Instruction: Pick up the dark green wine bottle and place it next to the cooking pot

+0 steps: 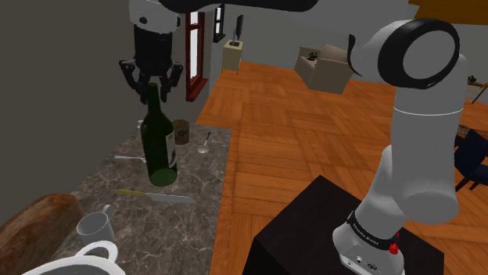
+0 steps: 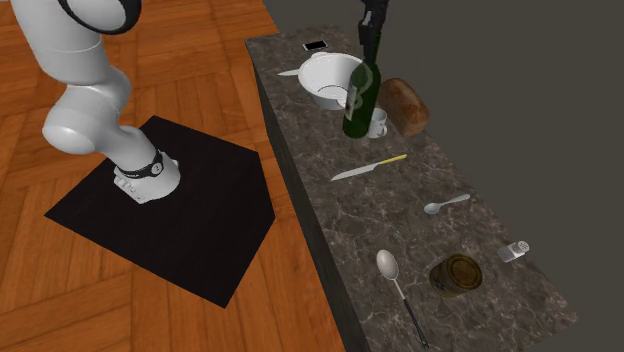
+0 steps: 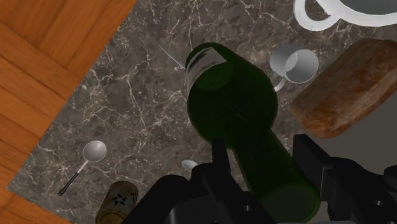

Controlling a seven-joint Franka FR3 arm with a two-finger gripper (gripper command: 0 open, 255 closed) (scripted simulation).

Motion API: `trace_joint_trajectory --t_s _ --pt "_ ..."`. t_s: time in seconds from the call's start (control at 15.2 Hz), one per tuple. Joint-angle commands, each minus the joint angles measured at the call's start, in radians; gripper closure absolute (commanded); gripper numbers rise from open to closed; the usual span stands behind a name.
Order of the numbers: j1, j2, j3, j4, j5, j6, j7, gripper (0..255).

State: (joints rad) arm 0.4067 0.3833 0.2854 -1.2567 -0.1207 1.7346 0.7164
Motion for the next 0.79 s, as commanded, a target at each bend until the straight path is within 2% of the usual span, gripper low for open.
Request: trace_joint_trajectory --t_s 0.0,0.46,0.73 --pt "0.038 0.039 0.008 0.054 -0.018 -0.017 0.042 255" --pt "0.19 0.218 0.019 0.335 -0.083 -0.128 0.16 255" --pt "0.173 0.187 0.021 0.23 -0.076 -0.053 0.165 255"
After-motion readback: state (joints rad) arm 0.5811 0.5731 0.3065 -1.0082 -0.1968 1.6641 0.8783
